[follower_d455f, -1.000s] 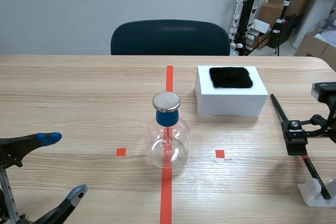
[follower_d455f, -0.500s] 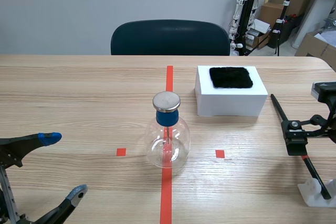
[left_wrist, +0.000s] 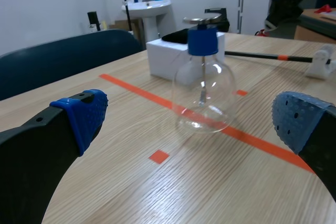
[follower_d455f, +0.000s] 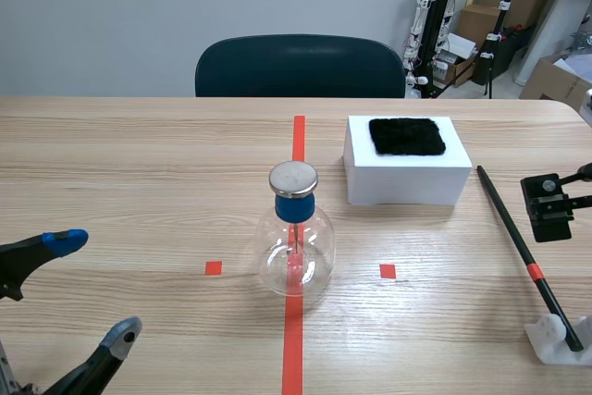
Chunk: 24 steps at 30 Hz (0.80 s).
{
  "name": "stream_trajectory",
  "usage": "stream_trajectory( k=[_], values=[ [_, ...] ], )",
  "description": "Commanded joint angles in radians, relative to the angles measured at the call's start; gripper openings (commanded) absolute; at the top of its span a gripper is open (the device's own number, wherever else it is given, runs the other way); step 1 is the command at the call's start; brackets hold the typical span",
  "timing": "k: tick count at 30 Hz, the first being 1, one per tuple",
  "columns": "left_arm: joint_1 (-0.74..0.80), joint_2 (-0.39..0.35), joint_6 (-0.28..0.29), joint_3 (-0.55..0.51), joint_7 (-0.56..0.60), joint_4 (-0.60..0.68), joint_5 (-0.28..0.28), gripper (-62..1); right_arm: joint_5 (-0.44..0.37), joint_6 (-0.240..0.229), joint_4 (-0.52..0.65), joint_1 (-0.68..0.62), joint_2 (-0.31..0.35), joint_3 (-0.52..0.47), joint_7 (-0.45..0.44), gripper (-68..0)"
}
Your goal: Do the electroscope experiment. return to the home posture
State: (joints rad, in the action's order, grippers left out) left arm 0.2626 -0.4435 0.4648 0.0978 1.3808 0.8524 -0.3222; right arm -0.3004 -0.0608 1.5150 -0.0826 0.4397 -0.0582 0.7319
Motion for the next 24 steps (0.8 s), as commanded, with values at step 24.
stream_trajectory(
  k=[24],
  values=[
    [0.492, 0.096, -0.172, -0.055, -0.554, 0.67, 0.294, 1.4, 0.01, -0.181, 0.268, -0.544, 0.13, -0.072, -1.185, -3.5]
  ],
)
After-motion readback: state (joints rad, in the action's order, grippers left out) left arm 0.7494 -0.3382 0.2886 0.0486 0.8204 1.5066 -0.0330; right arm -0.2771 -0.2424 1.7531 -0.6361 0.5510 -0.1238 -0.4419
